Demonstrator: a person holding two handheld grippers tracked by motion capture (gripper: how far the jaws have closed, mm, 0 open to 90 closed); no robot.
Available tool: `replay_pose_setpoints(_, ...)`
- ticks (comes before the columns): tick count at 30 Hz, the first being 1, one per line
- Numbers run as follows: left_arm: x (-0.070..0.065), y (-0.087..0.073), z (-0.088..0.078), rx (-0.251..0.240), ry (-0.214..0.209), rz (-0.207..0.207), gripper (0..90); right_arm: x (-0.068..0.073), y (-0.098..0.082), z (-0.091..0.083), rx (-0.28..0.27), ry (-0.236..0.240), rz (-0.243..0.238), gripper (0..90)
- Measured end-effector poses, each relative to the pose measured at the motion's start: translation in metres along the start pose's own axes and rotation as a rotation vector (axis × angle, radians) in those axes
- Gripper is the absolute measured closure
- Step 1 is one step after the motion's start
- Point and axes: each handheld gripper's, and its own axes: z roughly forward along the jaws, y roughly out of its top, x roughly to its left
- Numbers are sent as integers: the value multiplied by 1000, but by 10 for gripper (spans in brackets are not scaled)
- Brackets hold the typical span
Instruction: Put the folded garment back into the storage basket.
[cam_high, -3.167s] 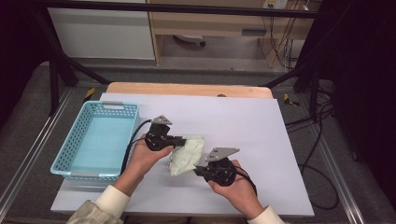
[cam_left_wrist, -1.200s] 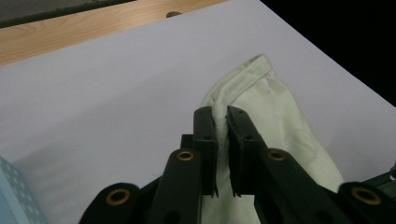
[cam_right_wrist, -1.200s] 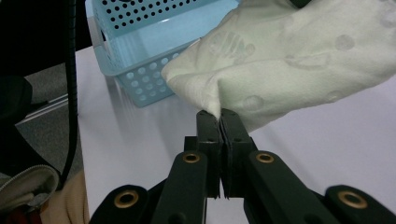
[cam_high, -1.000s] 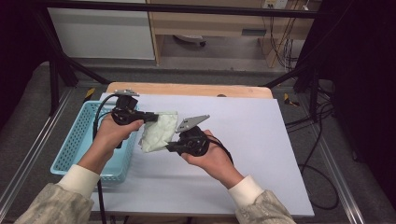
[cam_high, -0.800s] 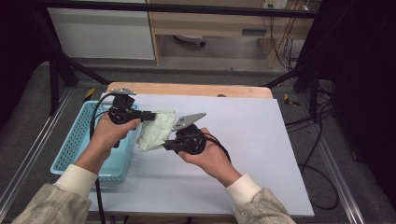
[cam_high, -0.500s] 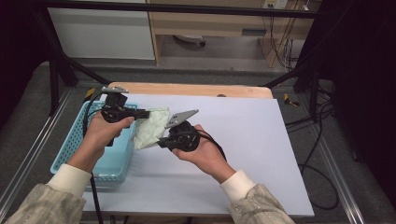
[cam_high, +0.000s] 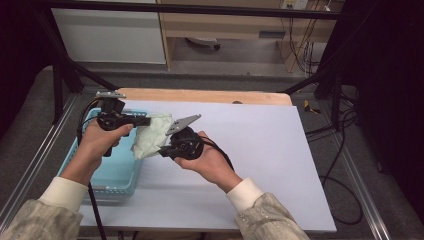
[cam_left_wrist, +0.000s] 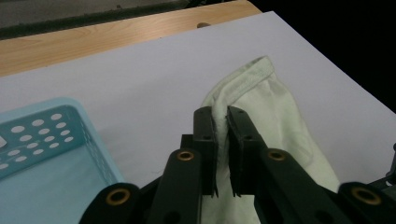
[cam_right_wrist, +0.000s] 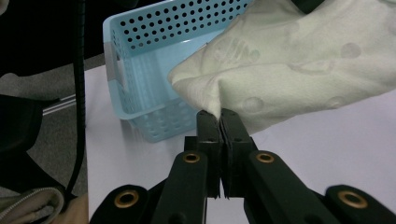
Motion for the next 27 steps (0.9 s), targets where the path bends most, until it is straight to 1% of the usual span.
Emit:
replay_pose_setpoints(2, 2, 0, -1, 3, 4, -4, 829, 0, 1, 4, -1, 3, 1, 886)
replay_pose_setpoints(5, 5, -1, -5, 9, 9, 4, 828, 2, 4, 8, 1, 9, -2, 886)
replay_pose_setpoints(9, 8, -4, -9, 5, 17, 0, 828, 5, 7, 12, -3, 11, -14, 886)
replay_pose_setpoints(10, 9, -5, -11, 6, 19, -2, 828, 7, 8, 13, -6, 14, -10, 886)
replay_pose_setpoints(11, 10, -5, -12, 4, 21, -5, 828, 7, 8, 14, -7, 15, -18, 886)
replay_pose_setpoints(13, 11, -7, -13, 4, 24, -5, 828, 9, 9, 16, -9, 17, -13, 886)
replay_pose_setpoints(14, 11, -7, -14, 3, 26, -4, 828, 9, 9, 16, -8, 21, -19, 886)
replay_pose_setpoints(18, 14, -9, -17, 3, 27, -8, 828, 11, 11, 20, -7, 22, -19, 886)
replay_pose_setpoints(27, 18, -10, -22, 0, 34, -12, 828, 13, 18, 27, -2, 25, -36, 886)
